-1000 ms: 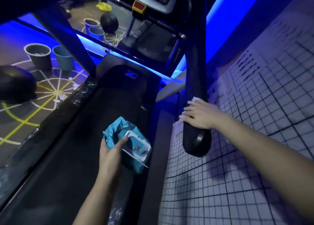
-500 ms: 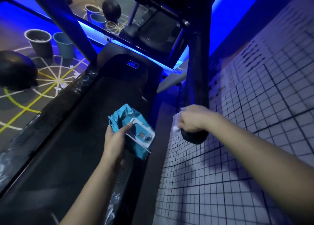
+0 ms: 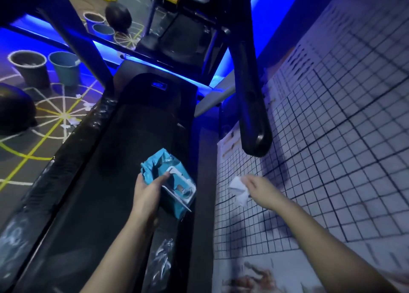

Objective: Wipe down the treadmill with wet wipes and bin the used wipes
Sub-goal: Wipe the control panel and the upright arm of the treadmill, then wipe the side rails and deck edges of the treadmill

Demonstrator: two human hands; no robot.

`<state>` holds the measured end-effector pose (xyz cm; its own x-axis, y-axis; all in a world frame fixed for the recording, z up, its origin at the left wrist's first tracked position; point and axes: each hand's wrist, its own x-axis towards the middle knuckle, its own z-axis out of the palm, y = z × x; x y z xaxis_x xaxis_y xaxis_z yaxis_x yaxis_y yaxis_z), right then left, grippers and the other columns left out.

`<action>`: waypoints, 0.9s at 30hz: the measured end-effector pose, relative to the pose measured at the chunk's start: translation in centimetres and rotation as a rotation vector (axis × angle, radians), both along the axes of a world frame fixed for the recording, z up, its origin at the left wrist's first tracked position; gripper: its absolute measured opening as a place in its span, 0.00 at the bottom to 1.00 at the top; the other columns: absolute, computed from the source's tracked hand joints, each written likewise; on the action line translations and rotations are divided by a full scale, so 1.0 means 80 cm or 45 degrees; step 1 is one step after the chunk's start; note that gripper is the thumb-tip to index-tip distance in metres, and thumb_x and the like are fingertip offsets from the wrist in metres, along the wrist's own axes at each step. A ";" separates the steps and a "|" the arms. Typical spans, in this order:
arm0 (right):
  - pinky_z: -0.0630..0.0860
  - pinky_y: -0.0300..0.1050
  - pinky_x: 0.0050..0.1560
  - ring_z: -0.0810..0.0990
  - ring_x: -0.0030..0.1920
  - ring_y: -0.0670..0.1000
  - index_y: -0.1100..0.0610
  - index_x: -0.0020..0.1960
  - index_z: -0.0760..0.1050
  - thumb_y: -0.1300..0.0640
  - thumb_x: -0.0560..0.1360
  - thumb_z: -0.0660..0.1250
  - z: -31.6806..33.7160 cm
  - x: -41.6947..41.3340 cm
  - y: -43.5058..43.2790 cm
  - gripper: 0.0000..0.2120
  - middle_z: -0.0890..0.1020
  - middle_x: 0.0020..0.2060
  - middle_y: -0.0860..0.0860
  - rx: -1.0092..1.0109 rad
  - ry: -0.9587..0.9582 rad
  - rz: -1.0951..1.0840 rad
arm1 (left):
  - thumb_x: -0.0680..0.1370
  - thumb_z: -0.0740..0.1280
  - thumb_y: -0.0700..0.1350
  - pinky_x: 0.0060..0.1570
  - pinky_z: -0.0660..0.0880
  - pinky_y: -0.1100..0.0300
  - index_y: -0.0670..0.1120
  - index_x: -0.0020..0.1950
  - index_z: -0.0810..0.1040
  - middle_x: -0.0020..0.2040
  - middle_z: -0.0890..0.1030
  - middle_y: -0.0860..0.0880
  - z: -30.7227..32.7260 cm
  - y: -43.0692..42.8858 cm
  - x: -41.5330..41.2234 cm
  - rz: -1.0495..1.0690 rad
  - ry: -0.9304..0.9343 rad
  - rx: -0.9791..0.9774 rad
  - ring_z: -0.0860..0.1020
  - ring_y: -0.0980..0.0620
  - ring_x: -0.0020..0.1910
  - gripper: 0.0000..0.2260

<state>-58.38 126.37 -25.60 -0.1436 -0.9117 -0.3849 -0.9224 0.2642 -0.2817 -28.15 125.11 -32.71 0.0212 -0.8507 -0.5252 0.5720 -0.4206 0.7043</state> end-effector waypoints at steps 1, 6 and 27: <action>0.73 0.47 0.40 0.78 0.39 0.53 0.53 0.41 0.74 0.49 0.85 0.55 -0.001 0.005 0.001 0.17 0.80 0.38 0.51 -0.087 -0.119 -0.116 | 0.80 0.73 0.37 0.47 0.83 0.51 0.43 0.68 0.78 0.57 0.87 0.42 0.002 0.002 0.002 -0.018 -0.010 -0.011 0.88 0.44 0.51 0.17; 0.80 0.54 0.53 0.85 0.50 0.55 0.57 0.58 0.80 0.48 0.85 0.58 0.004 0.022 -0.014 0.17 0.86 0.50 0.57 -0.296 -0.790 -0.640 | 0.80 0.72 0.38 0.43 0.83 0.57 0.44 0.68 0.78 0.57 0.87 0.43 0.009 0.012 0.004 -0.058 -0.049 -0.061 0.88 0.46 0.51 0.16; 0.75 0.57 0.63 0.83 0.54 0.57 0.61 0.66 0.78 0.52 0.81 0.67 -0.329 0.150 0.188 0.17 0.84 0.56 0.61 0.060 -1.705 -1.529 | 0.77 0.72 0.50 0.74 0.71 0.45 0.47 0.54 0.90 0.61 0.86 0.48 -0.199 0.116 0.124 -0.156 -0.213 0.385 0.81 0.45 0.66 0.12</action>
